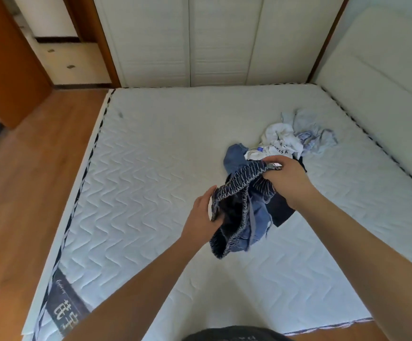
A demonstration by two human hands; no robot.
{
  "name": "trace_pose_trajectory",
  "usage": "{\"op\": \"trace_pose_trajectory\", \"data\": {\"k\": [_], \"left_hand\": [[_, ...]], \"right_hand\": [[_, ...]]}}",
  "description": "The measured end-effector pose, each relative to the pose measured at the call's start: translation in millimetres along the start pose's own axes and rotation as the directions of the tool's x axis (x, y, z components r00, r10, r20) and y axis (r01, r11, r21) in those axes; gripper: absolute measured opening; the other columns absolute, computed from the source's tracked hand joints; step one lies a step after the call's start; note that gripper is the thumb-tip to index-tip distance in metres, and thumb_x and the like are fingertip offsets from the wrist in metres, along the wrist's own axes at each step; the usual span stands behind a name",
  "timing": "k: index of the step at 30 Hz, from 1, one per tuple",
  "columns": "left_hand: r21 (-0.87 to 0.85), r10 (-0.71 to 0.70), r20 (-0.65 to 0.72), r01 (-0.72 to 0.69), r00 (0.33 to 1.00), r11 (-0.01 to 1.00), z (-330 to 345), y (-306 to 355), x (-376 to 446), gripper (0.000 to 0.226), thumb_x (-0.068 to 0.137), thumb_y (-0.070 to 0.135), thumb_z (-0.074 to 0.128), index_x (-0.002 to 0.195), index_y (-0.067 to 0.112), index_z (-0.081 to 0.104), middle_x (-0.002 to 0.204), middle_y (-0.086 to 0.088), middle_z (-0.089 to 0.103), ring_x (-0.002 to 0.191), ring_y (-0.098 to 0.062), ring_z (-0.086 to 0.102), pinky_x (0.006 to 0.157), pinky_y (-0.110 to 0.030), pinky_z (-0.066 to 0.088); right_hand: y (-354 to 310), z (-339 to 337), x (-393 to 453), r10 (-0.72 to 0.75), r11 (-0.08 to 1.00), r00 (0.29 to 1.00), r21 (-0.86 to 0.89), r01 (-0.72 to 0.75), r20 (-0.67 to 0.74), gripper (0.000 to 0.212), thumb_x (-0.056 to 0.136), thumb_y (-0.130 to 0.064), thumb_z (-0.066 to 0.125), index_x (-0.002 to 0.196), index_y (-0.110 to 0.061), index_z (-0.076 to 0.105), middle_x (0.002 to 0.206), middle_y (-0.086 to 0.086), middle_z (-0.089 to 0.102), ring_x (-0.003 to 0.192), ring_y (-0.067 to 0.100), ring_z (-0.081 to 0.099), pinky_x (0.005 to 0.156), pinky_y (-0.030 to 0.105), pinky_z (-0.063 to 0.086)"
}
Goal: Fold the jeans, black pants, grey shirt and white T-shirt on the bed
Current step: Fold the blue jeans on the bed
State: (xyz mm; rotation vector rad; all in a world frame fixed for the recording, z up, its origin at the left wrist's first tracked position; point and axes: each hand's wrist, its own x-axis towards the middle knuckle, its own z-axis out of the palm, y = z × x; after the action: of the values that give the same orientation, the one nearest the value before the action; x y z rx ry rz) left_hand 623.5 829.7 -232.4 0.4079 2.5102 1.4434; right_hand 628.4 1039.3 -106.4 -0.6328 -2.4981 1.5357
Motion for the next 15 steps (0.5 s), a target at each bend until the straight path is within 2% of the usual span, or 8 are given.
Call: {"op": "trace_pose_trajectory", "data": {"k": [1, 3, 5, 7, 9, 10, 13, 15], "left_hand": [[-0.044, -0.057, 0.015, 0.058, 0.998, 0.997, 4.8, -4.6, -8.1, 0.079, 0.085, 0.029, 0.071, 0.15, 0.029, 0.027, 0.137, 0.004, 0.046, 0.125, -0.013, 0.047, 0.099, -0.029, 0.043], [-0.128, -0.231, 0.075, 0.239, 0.97, 0.963, 12.6, -11.5, -20.0, 0.083, 0.084, 0.031, 0.071, 0.151, 0.03, 0.023, 0.133, 0.005, 0.046, 0.121, -0.015, 0.052, 0.092, -0.035, 0.05], [-0.159, -0.374, 0.145, 0.395, 0.916, 0.905, 15.8, -13.5, -22.1, 0.058, 0.088, 0.029, 0.065, 0.141, 0.024, 0.042, 0.125, -0.001, 0.059, 0.106, -0.022, 0.063, 0.087, -0.038, 0.055], [-0.261, -0.451, 0.22, 0.498, 0.865, 0.827, 7.8, -8.9, -15.9, 0.03, 0.092, 0.027, 0.059, 0.122, 0.02, 0.058, 0.11, -0.008, 0.068, 0.099, -0.025, 0.065, 0.083, -0.042, 0.058], [-0.434, -0.45, 0.318, 0.55, 0.834, 0.713, -13.1, 0.3, -3.3, 0.018, 0.096, 0.023, 0.054, 0.113, 0.02, 0.06, 0.108, -0.01, 0.07, 0.1, -0.027, 0.067, 0.076, -0.044, 0.06], [-0.496, -0.422, 0.346, 0.545, 0.838, 0.676, -28.0, 5.4, 5.0, 0.017, 0.098, 0.018, 0.052, 0.114, 0.019, 0.06, 0.109, -0.01, 0.071, 0.1, -0.028, 0.068, 0.075, -0.047, 0.06], [-0.584, -0.346, 0.348, 0.49, 0.871, 0.648, -78.5, 22.8, 33.6, 0.022, 0.099, 0.007, 0.05, 0.115, 0.019, 0.06, 0.111, -0.009, 0.071, 0.098, -0.032, 0.069, 0.077, -0.056, 0.058], [-0.583, -0.317, 0.341, 0.463, 0.885, 0.667, -108.3, 37.3, 51.5, 0.023, 0.096, 0.007, 0.054, 0.113, 0.021, 0.06, 0.105, -0.008, 0.073, 0.091, -0.031, 0.069, 0.077, -0.055, 0.058]], "right_hand": [[-9.7, -0.4, 0.6, 0.004, 0.999, 1.0, 0.034, -0.003, -0.023, 0.027, 0.08, -0.003, 0.063, 0.097, -0.025, 0.068, 0.069, -0.004, 0.062, 0.049, -0.002, 0.056, 0.045, 0.012, 0.04], [-28.7, -1.7, 3.4, 0.026, 0.991, 0.998, 0.131, -0.018, -0.056, 0.027, 0.082, -0.001, 0.061, 0.098, -0.022, 0.068, 0.084, 0.005, 0.068, 0.069, 0.016, 0.064, 0.059, 0.026, 0.049], [-43.8, -4.1, 6.6, 0.031, 0.985, 0.996, 0.172, -0.016, -0.084, 0.027, 0.083, 0.0, 0.06, 0.097, -0.022, 0.066, 0.084, 0.011, 0.065, 0.069, 0.023, 0.058, 0.059, 0.03, 0.044], [-53.9, -9.1, 11.1, 0.001, 0.993, 0.993, 0.12, 0.014, -0.122, 0.028, 0.082, -0.001, 0.059, 0.099, -0.022, 0.066, 0.069, 0.01, 0.059, 0.052, 0.016, 0.05, 0.046, 0.021, 0.035], [-62.3, -17.9, 15.3, -0.031, 0.998, 0.985, 0.048, 0.04, -0.169, 0.027, 0.081, -0.001, 0.059, 0.098, -0.021, 0.065, 0.06, 0.005, 0.054, 0.036, 0.007, 0.041, 0.036, 0.015, 0.027], [-66.5, -23.4, 17.3, -0.051, 0.998, 0.981, 0.01, 0.054, -0.186, 0.027, 0.081, -0.001, 0.06, 0.098, -0.021, 0.065, 0.063, 0.006, 0.055, 0.039, 0.007, 0.043, 0.037, 0.016, 0.03], [-77.5, -43.2, 23.0, -0.114, 0.983, 0.978, -0.164, 0.085, -0.177, 0.025, 0.082, -0.003, 0.061, 0.096, -0.023, 0.065, 0.072, 0.005, 0.059, 0.052, 0.015, 0.05, 0.045, 0.023, 0.038], [-84.6, -56.8, 25.9, -0.137, 0.955, 0.98, -0.281, 0.091, -0.146, 0.021, 0.083, -0.007, 0.064, 0.096, -0.025, 0.065, 0.076, 0.002, 0.062, 0.059, 0.014, 0.053, 0.05, 0.026, 0.041]]}}
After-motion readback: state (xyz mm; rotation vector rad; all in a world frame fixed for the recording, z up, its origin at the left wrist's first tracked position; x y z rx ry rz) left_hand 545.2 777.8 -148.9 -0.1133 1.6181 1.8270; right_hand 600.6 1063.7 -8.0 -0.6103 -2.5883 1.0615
